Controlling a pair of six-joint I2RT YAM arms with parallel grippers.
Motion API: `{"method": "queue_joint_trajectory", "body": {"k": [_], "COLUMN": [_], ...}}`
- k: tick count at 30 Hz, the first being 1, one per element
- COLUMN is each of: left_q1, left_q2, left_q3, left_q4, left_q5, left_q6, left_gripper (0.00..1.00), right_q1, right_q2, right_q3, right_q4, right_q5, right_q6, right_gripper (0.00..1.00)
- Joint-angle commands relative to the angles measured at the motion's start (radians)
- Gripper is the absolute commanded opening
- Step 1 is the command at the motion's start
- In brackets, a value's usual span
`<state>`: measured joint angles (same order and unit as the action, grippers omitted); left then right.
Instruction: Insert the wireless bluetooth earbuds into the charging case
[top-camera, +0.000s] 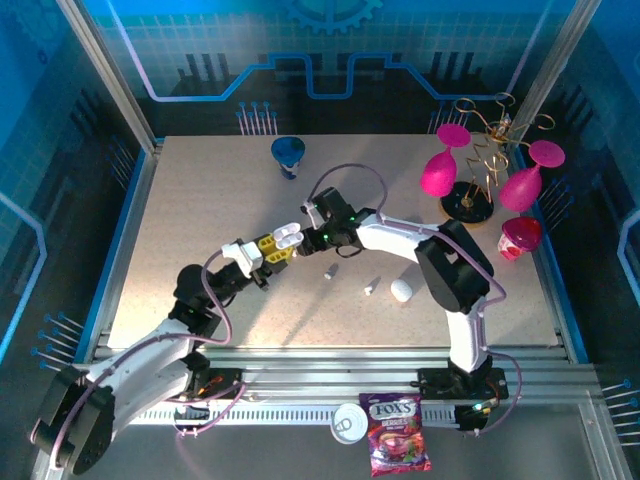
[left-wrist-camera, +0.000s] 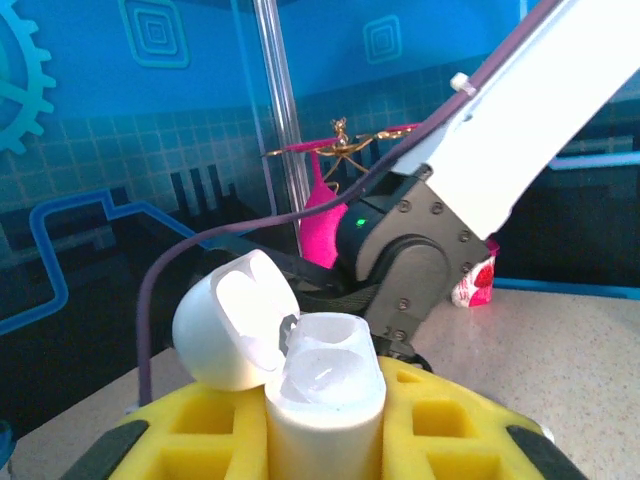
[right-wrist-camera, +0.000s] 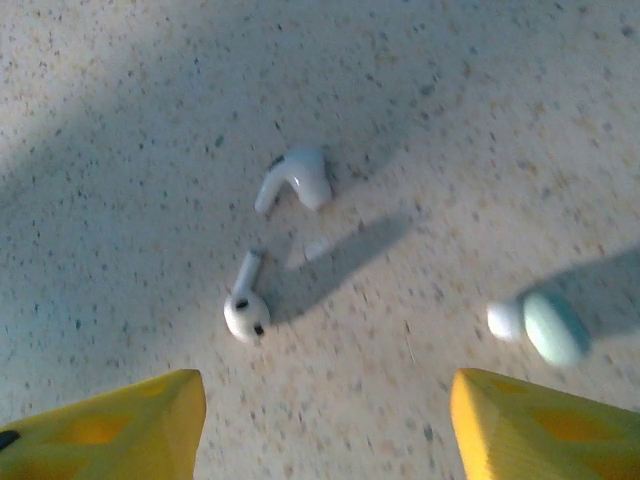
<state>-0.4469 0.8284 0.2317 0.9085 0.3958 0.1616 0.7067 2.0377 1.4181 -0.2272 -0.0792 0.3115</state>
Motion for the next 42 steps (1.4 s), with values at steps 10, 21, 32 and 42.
{"method": "queue_joint_trajectory", "body": {"k": [10,21,32,42], "left_q1": [0.007,0.007,0.007,0.007], "left_q2": [-0.025,-0.023,-0.038,-0.034], "left_q3": [-0.004,0.007,0.017,0.027], "left_q4": [-0.098,-0.103,-0.124,-0.139], "left_q5": [0.000,0.006,0.012,0.023], "left_q6": [0.052,0.046,0.044,0.046], "left_gripper": [0.00,0.00,0.00,0.00], "right_q1": [0.068,0.070,0.032,-0.056], "right_q2": [0.157,0.186,0.009,-0.083], "right_q3": [0.192,0.215,0.027,-0.106], "right_q4": [-0.149,-0.192,-0.188,-0.210], "right_q5": [-0.021,-0.001,-0.123,-0.127], "right_q6": [-0.050,-0.108,-0.486,-0.639], "right_gripper": [0.39,0.20,0.18,0.16]}}
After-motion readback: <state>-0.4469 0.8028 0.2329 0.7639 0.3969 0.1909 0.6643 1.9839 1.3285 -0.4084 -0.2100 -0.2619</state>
